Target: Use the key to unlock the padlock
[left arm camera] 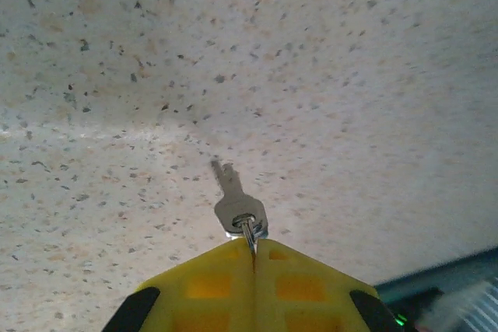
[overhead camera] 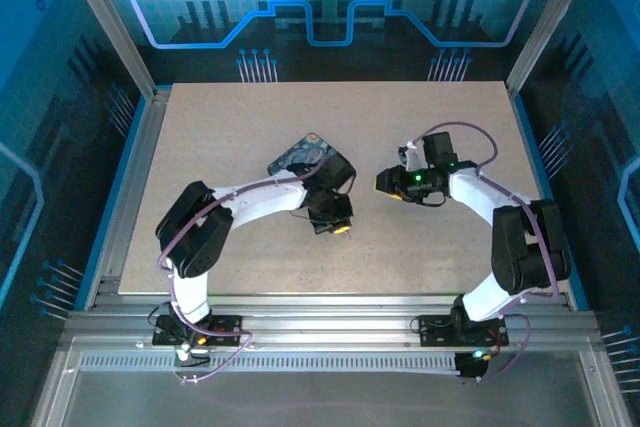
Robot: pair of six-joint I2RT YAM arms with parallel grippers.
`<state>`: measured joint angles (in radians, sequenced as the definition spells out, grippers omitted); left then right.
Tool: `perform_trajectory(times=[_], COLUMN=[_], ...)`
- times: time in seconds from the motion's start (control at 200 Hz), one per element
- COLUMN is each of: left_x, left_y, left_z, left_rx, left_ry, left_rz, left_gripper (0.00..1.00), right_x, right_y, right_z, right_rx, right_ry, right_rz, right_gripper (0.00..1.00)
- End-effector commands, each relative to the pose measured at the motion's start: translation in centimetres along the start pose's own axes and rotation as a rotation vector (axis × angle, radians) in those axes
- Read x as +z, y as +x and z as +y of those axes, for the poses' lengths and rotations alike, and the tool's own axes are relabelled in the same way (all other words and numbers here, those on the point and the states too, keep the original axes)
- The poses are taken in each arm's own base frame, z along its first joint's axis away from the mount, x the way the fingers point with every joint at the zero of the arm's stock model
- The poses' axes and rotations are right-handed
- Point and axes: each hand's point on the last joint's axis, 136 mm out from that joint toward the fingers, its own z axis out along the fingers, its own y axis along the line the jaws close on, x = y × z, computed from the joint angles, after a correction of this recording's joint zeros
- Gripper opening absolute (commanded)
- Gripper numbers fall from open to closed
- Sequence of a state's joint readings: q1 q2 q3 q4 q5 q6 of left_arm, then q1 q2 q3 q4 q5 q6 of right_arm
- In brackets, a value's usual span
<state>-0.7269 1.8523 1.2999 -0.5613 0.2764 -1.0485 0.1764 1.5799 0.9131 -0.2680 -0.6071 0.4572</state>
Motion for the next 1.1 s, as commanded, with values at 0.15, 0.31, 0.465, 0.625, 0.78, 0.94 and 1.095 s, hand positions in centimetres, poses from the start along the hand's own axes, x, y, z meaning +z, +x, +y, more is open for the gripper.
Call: perform_trajectory(times=[0.15, 0.31, 0.465, 0.625, 0.78, 0.94, 1.095], left_x=[-5.2, -7.6, -9.2, -9.5, -9.2, -9.2, -9.3], left_y=[-0.3, -2.1, -3.1, -3.9, -4.4, -4.7, -5.0], left_z=[-2.8, -2.2, -2.0, -1.4, -0.8, -0.4, -0.3], left_rx=[-0.061, -0.129, -0.202, -0.247, -0.264, -0.278, -0.284], left_ry=[0.322, 0.357, 0.384, 0.365, 0.333, 0.320, 0.314], left_rz=[0.173, 0.183, 0.184, 0.158, 0.131, 0.115, 0.105], left_gripper=[0.00, 0.00, 0.01, 0.00, 0.00, 0.00, 0.00], right_x=[0.0, -0.5, -1.0, 0.0, 2.0, 2.8, 3.7], right_y=[1.2, 2.5, 4.5, 4.8, 3.9, 3.8, 4.4], right_z=[8.1, 10.5, 11.6, 11.8, 10.6, 12.4, 12.9], right_rx=[-0.460, -0.623, -0.727, -0.689, -0.555, -0.579, -0.596], right_ry=[-0.283, -0.354, -0.382, -0.349, -0.266, -0.292, -0.293], right_rz=[-0.059, -0.076, -0.063, -0.021, 0.014, 0.018, 0.044], right_gripper=[0.33, 0.26, 0.27, 0.29, 0.31, 0.35, 0.35])
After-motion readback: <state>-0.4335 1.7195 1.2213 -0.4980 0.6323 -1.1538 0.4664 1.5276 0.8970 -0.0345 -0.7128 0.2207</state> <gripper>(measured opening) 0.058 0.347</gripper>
